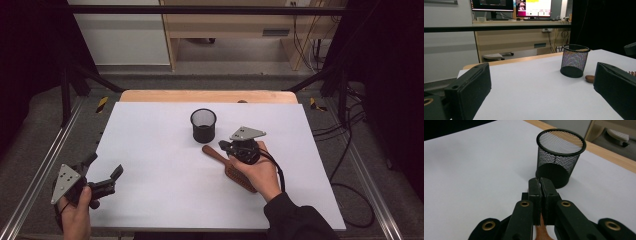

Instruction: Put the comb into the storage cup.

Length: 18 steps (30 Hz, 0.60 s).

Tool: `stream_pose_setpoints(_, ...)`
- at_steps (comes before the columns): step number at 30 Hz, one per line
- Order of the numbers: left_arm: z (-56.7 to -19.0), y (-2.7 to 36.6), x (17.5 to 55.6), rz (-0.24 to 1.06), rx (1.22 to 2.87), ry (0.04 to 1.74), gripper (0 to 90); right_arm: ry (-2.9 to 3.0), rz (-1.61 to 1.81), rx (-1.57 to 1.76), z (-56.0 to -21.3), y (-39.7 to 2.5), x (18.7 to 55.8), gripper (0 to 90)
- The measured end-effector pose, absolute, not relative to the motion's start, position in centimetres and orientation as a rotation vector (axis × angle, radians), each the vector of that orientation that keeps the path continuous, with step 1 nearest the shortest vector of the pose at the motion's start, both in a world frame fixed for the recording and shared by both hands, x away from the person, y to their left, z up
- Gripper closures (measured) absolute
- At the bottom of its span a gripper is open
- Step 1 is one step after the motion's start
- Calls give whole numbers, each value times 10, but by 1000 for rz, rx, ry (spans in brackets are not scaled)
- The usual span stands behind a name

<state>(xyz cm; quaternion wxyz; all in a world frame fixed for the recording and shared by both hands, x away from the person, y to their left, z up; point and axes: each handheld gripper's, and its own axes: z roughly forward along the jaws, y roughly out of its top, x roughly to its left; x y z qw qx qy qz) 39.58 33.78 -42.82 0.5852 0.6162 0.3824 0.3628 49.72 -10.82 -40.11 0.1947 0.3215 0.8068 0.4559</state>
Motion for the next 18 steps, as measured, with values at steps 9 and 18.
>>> stream_pose_setpoints(9,-428,338,396,846,1437,893,16,2333,1201,916,-416,-97,498,883)
stream_pose_setpoints(18,-428,338,396,845,1437,892,16,2406,1090,925,-428,-78,502,888)
